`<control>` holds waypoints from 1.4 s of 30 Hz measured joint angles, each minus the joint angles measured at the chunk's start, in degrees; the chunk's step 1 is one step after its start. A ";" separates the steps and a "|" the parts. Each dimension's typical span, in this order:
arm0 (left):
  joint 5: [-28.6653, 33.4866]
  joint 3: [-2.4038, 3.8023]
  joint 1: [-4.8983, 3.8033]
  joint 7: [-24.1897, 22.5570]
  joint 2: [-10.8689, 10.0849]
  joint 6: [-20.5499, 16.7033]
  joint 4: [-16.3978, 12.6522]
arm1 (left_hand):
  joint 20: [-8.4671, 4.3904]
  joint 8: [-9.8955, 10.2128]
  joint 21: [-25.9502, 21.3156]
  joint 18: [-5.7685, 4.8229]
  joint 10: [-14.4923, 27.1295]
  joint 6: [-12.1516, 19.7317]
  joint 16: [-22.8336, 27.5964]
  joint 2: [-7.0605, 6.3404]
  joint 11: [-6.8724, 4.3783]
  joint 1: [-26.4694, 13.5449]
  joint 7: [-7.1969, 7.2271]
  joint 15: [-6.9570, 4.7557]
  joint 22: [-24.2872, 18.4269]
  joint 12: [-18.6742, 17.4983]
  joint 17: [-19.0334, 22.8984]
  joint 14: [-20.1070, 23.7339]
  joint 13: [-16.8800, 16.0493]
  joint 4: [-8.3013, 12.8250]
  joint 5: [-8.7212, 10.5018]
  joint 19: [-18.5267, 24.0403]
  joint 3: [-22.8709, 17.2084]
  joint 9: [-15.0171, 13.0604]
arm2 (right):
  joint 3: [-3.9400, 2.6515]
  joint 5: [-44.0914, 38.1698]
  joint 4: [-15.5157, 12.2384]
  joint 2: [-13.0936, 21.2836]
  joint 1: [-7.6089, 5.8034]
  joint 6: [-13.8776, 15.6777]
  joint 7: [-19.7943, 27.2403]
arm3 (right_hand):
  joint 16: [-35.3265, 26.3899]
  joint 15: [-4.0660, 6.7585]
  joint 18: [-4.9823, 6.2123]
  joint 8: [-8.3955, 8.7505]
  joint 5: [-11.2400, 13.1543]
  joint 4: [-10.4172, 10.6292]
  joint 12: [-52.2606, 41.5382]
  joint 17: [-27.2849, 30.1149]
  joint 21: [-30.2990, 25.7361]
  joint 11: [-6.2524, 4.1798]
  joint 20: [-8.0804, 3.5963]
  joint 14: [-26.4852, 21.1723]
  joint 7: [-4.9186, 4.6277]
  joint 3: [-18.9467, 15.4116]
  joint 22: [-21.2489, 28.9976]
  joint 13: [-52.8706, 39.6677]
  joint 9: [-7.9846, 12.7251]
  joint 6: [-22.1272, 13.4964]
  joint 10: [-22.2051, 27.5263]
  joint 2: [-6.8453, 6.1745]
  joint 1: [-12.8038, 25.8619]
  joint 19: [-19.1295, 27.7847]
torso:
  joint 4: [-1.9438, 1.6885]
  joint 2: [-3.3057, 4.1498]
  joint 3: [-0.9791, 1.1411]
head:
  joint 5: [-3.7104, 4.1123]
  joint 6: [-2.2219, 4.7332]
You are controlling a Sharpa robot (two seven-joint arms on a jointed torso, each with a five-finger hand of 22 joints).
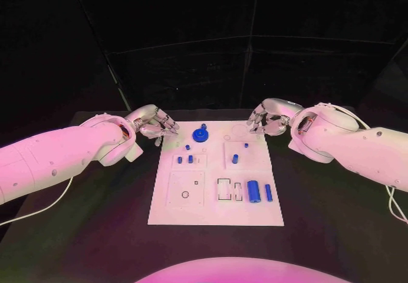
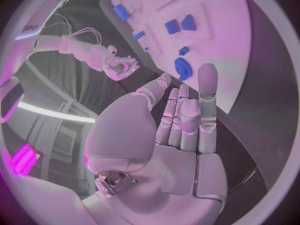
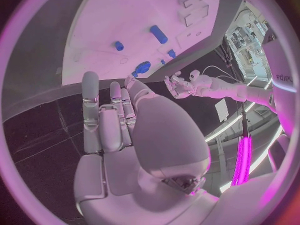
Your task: Assemble the parts on the task board
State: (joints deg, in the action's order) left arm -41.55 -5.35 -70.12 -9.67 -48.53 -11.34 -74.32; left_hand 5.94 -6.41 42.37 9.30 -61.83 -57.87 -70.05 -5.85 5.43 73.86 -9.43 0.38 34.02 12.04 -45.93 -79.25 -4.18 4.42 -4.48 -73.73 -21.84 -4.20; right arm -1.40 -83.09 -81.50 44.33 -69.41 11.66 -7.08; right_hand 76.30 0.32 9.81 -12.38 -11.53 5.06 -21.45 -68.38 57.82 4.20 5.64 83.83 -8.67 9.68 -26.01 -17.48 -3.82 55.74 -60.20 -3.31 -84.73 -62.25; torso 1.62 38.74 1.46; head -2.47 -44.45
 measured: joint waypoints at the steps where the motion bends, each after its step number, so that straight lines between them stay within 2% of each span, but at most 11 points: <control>1: 2.90 -0.01 0.00 -1.29 -0.19 -0.03 -0.33 | 0.09 -0.25 -0.66 -0.01 0.00 -0.40 0.92 0.13 0.00 0.13 -0.01 0.04 -0.45 0.31 1.68 0.90 0.00 0.00 0.00 0.65 0.00 0.06 | 0.00 -1.15 0.04 -0.06 0.24 -0.14 -0.09 | 0.00 0.00 0.00 0.34 0.00 0.13 0.74 0.00 0.00 0.00 0.00 0.00 0.00 0.13 0.00 0.62 0.02 0.00 0.01 -0.11 0.11 0.00 | 0.00 0.02 0.00 | 0.12 0.04; 3: 9.27 -0.03 -0.01 -4.15 -0.53 -0.02 -1.11 | 0.16 -0.25 -1.48 -0.02 0.00 -0.41 2.61 0.22 0.00 0.23 0.00 0.14 -0.88 0.40 4.54 2.42 0.00 0.16 0.00 1.49 -0.15 0.16 | 0.02 -3.66 0.12 -0.28 0.93 -0.44 -0.35 | 0.00 0.00 0.00 0.79 0.00 0.37 2.17 0.06 0.00 0.02 0.00 0.00 -0.06 0.37 0.03 1.75 0.08 -0.06 0.03 -0.45 0.44 0.00 | 0.00 0.05 -0.01 | 0.25 0.12; 7: 19.11 -0.07 -0.01 -8.43 -0.91 0.22 -2.39 | 0.29 -0.25 -2.01 -0.02 -0.21 -0.41 3.98 0.23 0.21 0.22 0.00 0.25 -1.27 0.73 7.19 3.73 0.00 0.05 0.00 2.03 -0.26 0.20 | 0.12 -7.66 0.40 -0.94 1.99 -1.10 -0.83 | 0.00 -0.22 0.00 1.79 0.51 0.38 4.01 0.00 -0.24 0.61 0.20 0.21 -0.52 0.67 0.13 3.37 0.08 -0.52 0.62 -1.19 0.91 -0.20 | 0.00 0.10 -0.03 | 0.38 0.14; 9: 23.08 -0.07 -0.01 -10.11 -1.04 0.43 -3.00 | 0.21 -0.25 -2.33 0.06 -0.44 -0.81 4.38 0.45 -0.03 0.00 0.01 0.24 -1.39 1.05 7.86 4.11 0.00 0.00 0.00 2.20 -0.31 0.20 | 0.12 -9.29 0.66 -1.30 2.27 -1.49 -1.07 | 0.00 -0.22 0.00 1.96 0.55 0.52 4.53 -0.07 -0.24 0.62 0.20 0.21 -0.52 0.80 0.08 4.01 0.08 -0.52 0.63 -1.48 0.86 -0.20 | 0.00 0.10 -0.03 | 0.43 0.14; 10: 24.54 -0.07 -0.01 -10.73 -1.09 0.54 -3.22 | 0.25 -0.25 -2.33 0.50 -0.52 -0.81 4.38 0.45 -0.10 0.00 0.01 0.24 -1.43 1.05 8.03 4.11 0.00 0.00 0.00 2.38 -0.31 0.20 | 0.12 -9.89 0.74 -1.43 2.39 -1.66 -1.19 | 0.00 -0.22 0.00 2.14 0.55 0.55 4.65 -0.08 -0.24 0.75 0.20 0.21 -0.52 0.84 0.05 4.23 0.08 -0.52 0.76 -1.59 0.97 -0.20 | 0.00 0.11 -0.04 | 0.46 0.14; 14: 29.25 -0.11 0.00 -12.69 -1.23 0.96 -4.00 | 0.25 -0.25 -2.63 0.69 -0.74 -0.81 4.65 0.45 0.10 0.00 0.01 0.33 -1.55 1.39 8.67 4.63 0.00 0.00 0.00 2.39 -0.31 0.20 | 0.11 -11.79 0.95 -1.98 2.84 -2.43 -1.46 | 0.01 -0.22 0.00 2.24 0.55 0.48 5.03 -0.08 -0.24 0.83 0.42 0.21 -0.52 1.08 -0.07 4.86 0.07 -0.52 0.84 -1.59 0.97 -0.42 | 0.02 0.13 -0.05 | 0.50 0.13; 22: 33.79 -0.13 0.01 -14.64 -1.36 1.58 -4.69 | 0.21 -0.49 -2.87 0.84 -0.94 -1.02 5.04 0.45 -0.11 0.00 0.22 0.14 -1.68 1.71 9.58 5.24 -0.05 0.00 0.00 2.78 -0.31 0.19 | 0.11 -13.61 1.30 -3.14 3.38 -3.87 -1.55 | 0.02 -0.43 0.00 2.80 0.55 0.10 5.70 -0.15 -0.24 1.04 0.42 0.00 -0.68 2.06 -0.40 5.93 0.07 -0.36 0.63 -1.80 0.76 -0.42 | 0.03 0.14 -0.07 | 0.37 0.03; 35: 35.81 -0.14 0.02 -15.35 -1.30 2.06 -4.94 | 0.21 -0.50 -3.09 0.84 -0.94 -1.21 5.53 0.45 -0.11 0.00 0.02 0.14 -1.80 1.71 10.34 5.65 -0.05 0.00 0.00 2.77 -0.31 0.19 | 0.11 -14.52 2.57 -4.50 4.09 -5.65 -1.48 | 0.02 -0.42 -0.01 3.52 1.18 -1.07 6.65 -0.45 0.54 1.12 0.62 0.00 -0.84 5.14 -1.23 8.11 0.07 0.63 -0.51 -1.65 -0.03 -0.63 | 0.03 0.14 -0.03 | 0.33 -0.16; 42: 36.14 -0.15 0.02 -15.36 -1.25 2.21 -4.95 | 0.40 -0.49 -3.30 0.84 -0.94 -1.21 5.75 0.45 -0.10 0.00 0.02 0.14 -1.84 1.71 10.60 5.65 -0.05 0.00 0.00 2.97 -0.31 0.22 | -0.09 -14.95 3.01 -4.88 4.20 -5.98 -1.60 | 0.03 -0.42 -0.01 3.77 2.33 -2.57 7.30 -0.66 1.37 0.90 0.40 0.00 -0.62 8.88 -2.02 9.44 -0.02 2.48 -2.16 -1.02 -1.25 -0.84 | 0.03 0.10 0.00 | 0.37 -0.34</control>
State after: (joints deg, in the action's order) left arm -5.41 -5.50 -70.11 -25.03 -49.78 -9.13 -79.27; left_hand 6.35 -6.90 39.07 10.14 -62.77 -59.08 -64.30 -5.41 5.33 73.86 -9.41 0.52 32.18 13.75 -35.33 -73.60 -4.22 4.43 -4.48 -70.76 -22.14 -3.98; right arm -1.49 -98.04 -78.49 39.45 -65.20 5.68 -8.68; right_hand 76.32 -0.10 9.81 -8.61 -9.20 2.49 -14.15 -69.04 59.19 5.10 6.04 83.83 -9.29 18.55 -28.03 -8.04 -3.84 58.22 -62.37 -4.33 -85.98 -63.09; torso 1.65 38.85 1.46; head -2.10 -44.79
